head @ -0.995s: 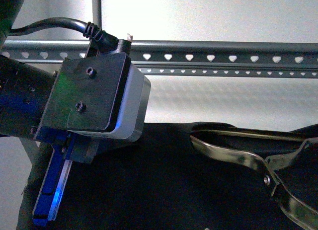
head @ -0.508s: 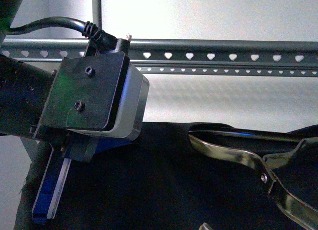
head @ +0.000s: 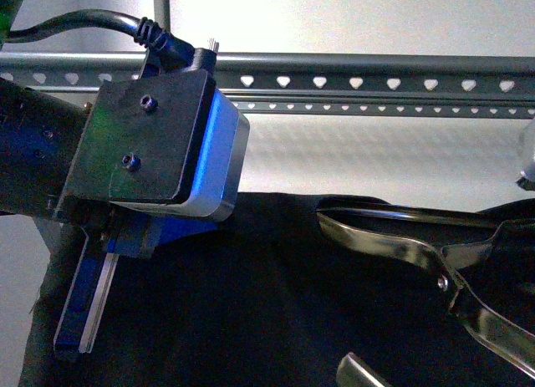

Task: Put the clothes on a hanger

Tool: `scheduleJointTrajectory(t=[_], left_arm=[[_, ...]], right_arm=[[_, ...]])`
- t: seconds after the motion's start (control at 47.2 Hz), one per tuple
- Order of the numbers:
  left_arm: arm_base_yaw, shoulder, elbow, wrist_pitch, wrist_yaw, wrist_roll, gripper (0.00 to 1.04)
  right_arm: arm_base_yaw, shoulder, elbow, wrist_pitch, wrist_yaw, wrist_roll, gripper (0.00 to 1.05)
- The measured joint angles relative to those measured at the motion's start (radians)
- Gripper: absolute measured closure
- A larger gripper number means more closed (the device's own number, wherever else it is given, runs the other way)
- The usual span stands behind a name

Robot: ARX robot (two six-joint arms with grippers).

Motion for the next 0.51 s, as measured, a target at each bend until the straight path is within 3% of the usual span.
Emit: scheduleJointTrajectory(t=[0.508], left_arm=[[0.0, 0.0, 0.0, 0.0, 0.0, -0.004, 1.01]], right_arm=[[0.002, 0.073, 0.076, -0.029, -0.024, -0.026, 0.86]])
